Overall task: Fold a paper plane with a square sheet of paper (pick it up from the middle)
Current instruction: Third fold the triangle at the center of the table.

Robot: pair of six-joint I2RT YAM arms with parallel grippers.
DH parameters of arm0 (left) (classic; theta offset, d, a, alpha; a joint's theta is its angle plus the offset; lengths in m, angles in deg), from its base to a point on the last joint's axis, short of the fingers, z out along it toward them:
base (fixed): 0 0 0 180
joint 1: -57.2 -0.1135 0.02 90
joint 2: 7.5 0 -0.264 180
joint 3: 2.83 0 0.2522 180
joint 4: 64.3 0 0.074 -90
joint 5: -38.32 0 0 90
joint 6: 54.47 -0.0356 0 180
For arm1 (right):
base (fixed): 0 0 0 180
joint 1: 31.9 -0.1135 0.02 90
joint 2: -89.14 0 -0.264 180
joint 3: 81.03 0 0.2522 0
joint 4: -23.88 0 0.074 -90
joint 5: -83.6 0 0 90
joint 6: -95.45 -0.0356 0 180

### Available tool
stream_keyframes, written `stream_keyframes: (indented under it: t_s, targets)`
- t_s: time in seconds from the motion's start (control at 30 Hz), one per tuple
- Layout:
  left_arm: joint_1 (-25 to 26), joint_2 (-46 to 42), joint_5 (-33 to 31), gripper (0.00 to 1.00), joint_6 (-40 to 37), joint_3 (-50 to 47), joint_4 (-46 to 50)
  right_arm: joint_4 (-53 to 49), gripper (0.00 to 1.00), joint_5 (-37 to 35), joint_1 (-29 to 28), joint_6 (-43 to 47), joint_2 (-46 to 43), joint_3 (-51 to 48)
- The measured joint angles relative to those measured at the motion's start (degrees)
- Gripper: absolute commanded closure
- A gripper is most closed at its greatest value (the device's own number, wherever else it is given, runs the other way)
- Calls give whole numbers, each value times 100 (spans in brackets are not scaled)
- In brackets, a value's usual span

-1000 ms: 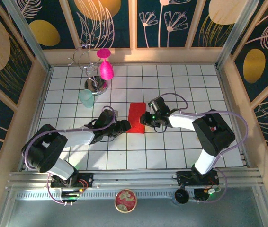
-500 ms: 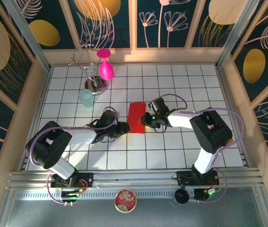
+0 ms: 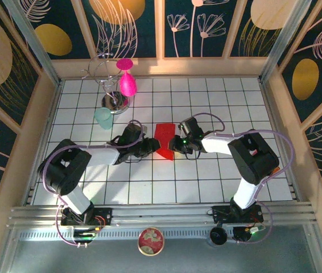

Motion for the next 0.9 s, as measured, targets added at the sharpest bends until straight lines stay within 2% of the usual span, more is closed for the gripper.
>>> stream_keyframes:
  t_s: [0.3,0.63,0.9]
  targets:
    - [-164,540,210,70,-387,507,214,2,75,0,0,20,0,-2]
    - [-251,568,221,64,-531,555,459,4,74,-2,2,39,-2,-4]
    - [-254,590,299,70,-487,525,452,7,75,-2,4,46,-2,-4]
